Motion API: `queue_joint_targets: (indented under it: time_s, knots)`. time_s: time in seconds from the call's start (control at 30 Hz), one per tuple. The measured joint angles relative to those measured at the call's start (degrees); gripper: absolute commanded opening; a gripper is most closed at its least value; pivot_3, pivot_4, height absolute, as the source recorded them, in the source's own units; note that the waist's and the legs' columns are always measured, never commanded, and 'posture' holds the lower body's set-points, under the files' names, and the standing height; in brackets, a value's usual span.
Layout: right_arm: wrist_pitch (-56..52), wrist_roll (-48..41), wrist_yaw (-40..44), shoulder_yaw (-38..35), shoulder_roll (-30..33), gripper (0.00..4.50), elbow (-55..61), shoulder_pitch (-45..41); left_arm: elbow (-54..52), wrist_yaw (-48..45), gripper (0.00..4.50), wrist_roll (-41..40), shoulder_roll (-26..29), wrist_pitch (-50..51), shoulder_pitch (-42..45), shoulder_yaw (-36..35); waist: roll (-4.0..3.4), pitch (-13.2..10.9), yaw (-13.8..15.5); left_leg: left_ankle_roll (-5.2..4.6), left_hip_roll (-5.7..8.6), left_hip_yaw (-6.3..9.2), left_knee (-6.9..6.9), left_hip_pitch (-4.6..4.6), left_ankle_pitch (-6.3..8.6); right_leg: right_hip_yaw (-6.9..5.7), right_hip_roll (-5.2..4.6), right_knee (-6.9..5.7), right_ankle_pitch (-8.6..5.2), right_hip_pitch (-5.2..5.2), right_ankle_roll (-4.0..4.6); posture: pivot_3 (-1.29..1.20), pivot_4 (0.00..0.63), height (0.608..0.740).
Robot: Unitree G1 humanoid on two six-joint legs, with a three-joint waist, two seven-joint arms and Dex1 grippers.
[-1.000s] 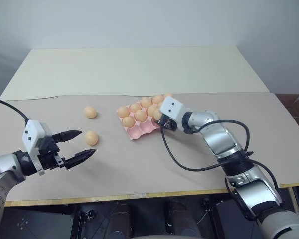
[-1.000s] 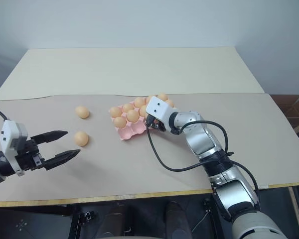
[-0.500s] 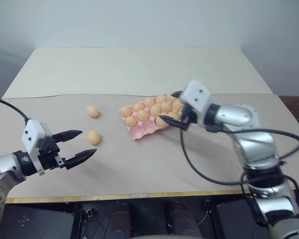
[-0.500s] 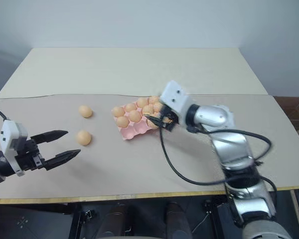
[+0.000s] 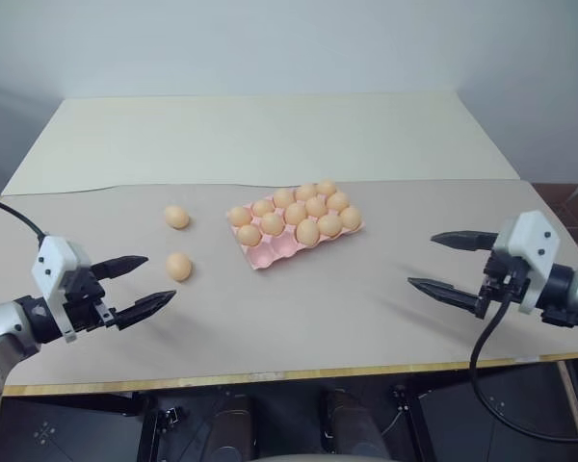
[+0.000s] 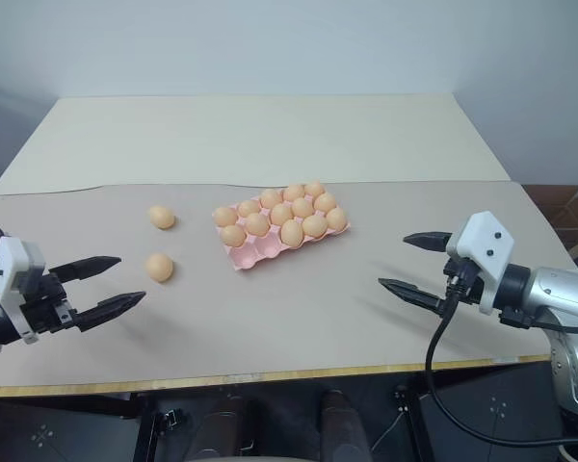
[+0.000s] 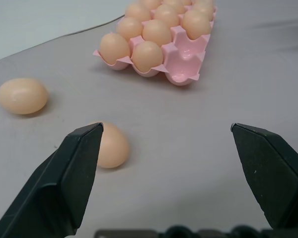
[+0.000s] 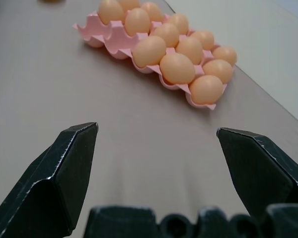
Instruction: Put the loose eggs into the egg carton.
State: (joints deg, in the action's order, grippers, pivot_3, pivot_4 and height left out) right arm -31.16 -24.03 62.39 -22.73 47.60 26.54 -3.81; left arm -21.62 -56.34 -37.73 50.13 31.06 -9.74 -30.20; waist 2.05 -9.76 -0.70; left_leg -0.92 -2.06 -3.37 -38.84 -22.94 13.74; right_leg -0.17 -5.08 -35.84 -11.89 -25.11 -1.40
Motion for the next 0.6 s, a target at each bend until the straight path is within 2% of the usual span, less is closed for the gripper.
queue_joint_targets:
  time_s: [0.33,0.43,0.6]
  knots:
    - [0.55,-2.15,-2.39,0.18,0.04,4.47,0.56,0.33,-0.09,3.24,4.5,0.51,-0.69,0.9,1.86,0.8,0.0,0.0,0.24,0.0,0.06,0.01,0.0,-0.15,0.0,0.01,-0.04,0.06,0.0,-0.06,-0.01,0.0,0.15,0.74]
    - [0.55,-2.51,-2.95,0.28,0.08,4.47,1.39,0.7,-0.69,9.78,4.5,0.47,-2.67,5.52,4.45,2.2,0.0,0.0,0.56,-0.01,0.06,0.04,0.0,-0.13,0.0,0.01,-0.03,0.03,0.02,-0.02,-0.04,0.0,0.15,0.74]
    - [0.55,-3.9,-3.93,0.48,0.26,4.47,2.64,1.24,-3.57,26.44,4.5,1.24,-9.48,16.53,10.16,6.67,0.01,0.0,0.88,-0.01,0.11,0.07,-0.03,-0.13,0.0,0.07,0.0,0.03,0.23,0.02,-0.39,0.0,0.15,0.74]
